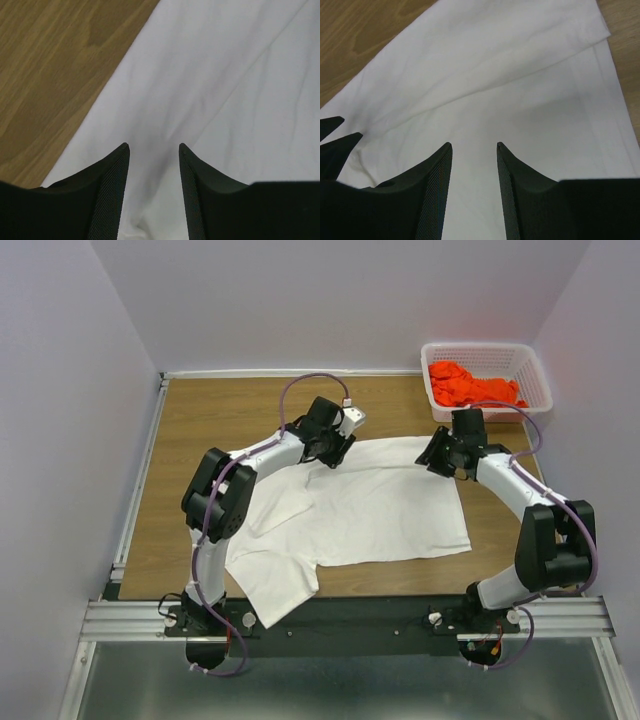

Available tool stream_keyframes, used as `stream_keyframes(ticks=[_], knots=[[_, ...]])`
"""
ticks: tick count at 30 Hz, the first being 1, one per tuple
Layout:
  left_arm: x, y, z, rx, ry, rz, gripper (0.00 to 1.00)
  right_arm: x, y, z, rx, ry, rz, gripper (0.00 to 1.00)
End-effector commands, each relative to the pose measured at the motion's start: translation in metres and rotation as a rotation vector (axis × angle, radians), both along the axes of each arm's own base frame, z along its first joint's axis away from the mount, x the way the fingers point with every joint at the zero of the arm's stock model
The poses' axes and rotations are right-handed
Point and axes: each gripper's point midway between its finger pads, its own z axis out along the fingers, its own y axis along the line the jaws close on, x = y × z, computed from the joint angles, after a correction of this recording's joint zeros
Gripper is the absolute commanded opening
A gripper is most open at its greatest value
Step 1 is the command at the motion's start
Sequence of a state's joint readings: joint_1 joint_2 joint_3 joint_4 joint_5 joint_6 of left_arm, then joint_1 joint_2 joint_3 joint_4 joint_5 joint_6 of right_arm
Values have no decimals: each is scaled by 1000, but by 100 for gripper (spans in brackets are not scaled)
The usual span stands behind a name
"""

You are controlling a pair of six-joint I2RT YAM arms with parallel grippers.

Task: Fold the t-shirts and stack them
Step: Fold the tshirt

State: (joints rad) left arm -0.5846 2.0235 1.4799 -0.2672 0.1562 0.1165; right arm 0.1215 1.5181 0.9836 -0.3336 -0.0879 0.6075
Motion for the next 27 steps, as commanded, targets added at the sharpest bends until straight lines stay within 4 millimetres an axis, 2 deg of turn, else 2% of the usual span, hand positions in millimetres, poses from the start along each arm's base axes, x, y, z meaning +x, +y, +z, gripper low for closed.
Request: stream_keyframes(ticks=[1, 6, 16, 17, 18, 22, 23, 27], knots=[[-19, -13, -12, 6, 57, -108, 50, -9, -4, -5, -15, 14, 1, 48], [-31, -18, -28, 11, 108, -146, 46, -10, -6, -9, -30, 23, -1, 48], [-40, -21, -41, 6, 157, -165, 38, -8, -3, -18, -26, 47, 15, 48], [-41, -22, -41, 1, 158, -170, 38, -8, -3, -17, -25, 48, 14, 48], [-42, -23, -40, -3, 163, -173, 30, -8, -4, -18, -27, 49, 13, 48], [-45, -26, -33, -12, 154, -185, 26, -9, -5, -22, -35, 57, 15, 48], [-44, -26, -31, -15, 149, -185, 19, -8, -4, -21, -37, 55, 17, 48], [-44, -24, -20, -13, 131, -177, 16, -3, -6, -20, -44, 48, 11, 48]])
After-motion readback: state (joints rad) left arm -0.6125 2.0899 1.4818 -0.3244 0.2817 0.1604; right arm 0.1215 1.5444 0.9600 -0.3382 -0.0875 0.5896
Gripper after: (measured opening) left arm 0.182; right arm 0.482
